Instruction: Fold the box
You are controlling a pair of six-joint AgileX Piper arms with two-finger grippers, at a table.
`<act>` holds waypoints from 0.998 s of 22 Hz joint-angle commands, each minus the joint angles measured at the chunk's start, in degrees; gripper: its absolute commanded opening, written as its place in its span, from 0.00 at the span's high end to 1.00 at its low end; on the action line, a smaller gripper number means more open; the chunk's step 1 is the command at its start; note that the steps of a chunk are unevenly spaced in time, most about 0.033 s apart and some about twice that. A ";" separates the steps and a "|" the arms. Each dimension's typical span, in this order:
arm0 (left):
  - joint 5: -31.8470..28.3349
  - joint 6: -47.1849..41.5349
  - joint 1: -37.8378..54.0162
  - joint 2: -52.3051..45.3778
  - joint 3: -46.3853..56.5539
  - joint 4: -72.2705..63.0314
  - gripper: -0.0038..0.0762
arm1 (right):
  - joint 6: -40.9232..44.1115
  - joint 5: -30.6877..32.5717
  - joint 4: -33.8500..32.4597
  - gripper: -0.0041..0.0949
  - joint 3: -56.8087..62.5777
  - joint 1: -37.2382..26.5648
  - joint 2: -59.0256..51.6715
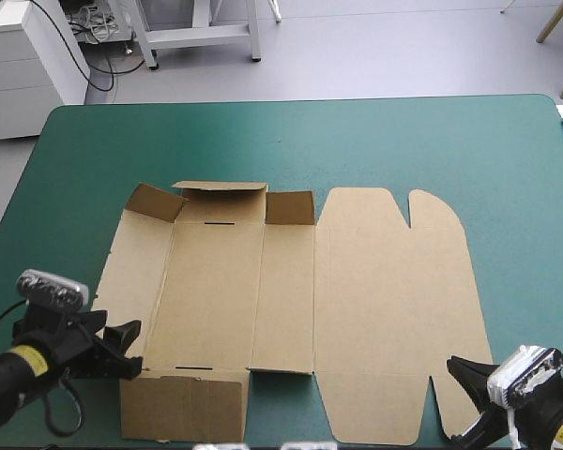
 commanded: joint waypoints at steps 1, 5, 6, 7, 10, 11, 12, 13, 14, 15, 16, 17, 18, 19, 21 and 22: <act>0.62 -0.66 -0.26 12.53 -7.51 0.19 0.47 | -0.03 -4.33 0.14 0.98 -1.27 -0.36 0.65; 3.69 -0.19 1.15 23.20 -13.35 -0.14 0.47 | -0.03 -4.33 0.14 0.98 -1.27 -0.36 0.65; 5.63 0.53 3.20 28.34 -16.55 -2.08 0.47 | -0.16 -4.33 0.14 0.98 -1.27 -0.36 0.65; 7.16 2.07 4.60 30.78 -18.39 -4.04 0.47 | -0.16 -4.23 0.14 0.98 -1.27 -0.36 0.65; 13.17 12.54 14.52 39.89 -25.58 -15.25 0.47 | -0.16 -4.23 0.14 0.98 -1.27 -0.36 0.65; 13.17 14.33 18.19 41.79 -26.58 -17.94 0.47 | -0.16 -4.23 0.14 0.98 -1.27 -0.36 0.65; 13.17 15.29 20.36 42.52 -26.73 -18.64 0.47 | -0.16 -4.23 0.14 0.98 -1.27 -0.36 0.65; 13.27 17.43 23.96 43.31 -26.34 -17.64 0.47 | -0.16 -4.23 0.23 0.98 -1.27 -0.36 0.65; 13.27 18.40 25.57 43.32 -25.97 -16.79 0.47 | -0.16 -4.23 0.23 0.98 -1.27 -0.36 0.65; 13.27 19.91 28.27 43.47 -24.83 -15.05 0.47 | -0.16 -4.23 0.23 0.98 -1.27 -0.36 0.65; 13.27 20.67 29.70 43.47 -24.24 -14.52 0.47 | -0.16 -4.23 0.23 0.98 -1.27 -0.36 0.65; 13.27 23.06 32.36 43.47 -23.08 -14.39 0.47 | -0.16 -4.23 0.23 0.98 -1.27 -0.36 0.65; 13.27 24.27 33.87 43.57 -22.51 -14.39 0.47 | -0.16 -4.23 0.23 0.98 -1.27 -0.36 0.65; 13.27 25.19 35.43 43.57 -21.88 -14.39 0.47 | -0.16 -4.23 0.23 0.98 -1.27 -0.36 0.65; 13.27 26.63 38.56 43.57 -20.45 -14.50 0.47 | -0.16 -4.23 0.23 0.98 -1.27 -0.36 0.65; 13.27 27.63 40.00 43.57 -19.44 -14.81 0.47 | -0.16 -4.23 0.23 0.98 -1.27 -0.36 0.65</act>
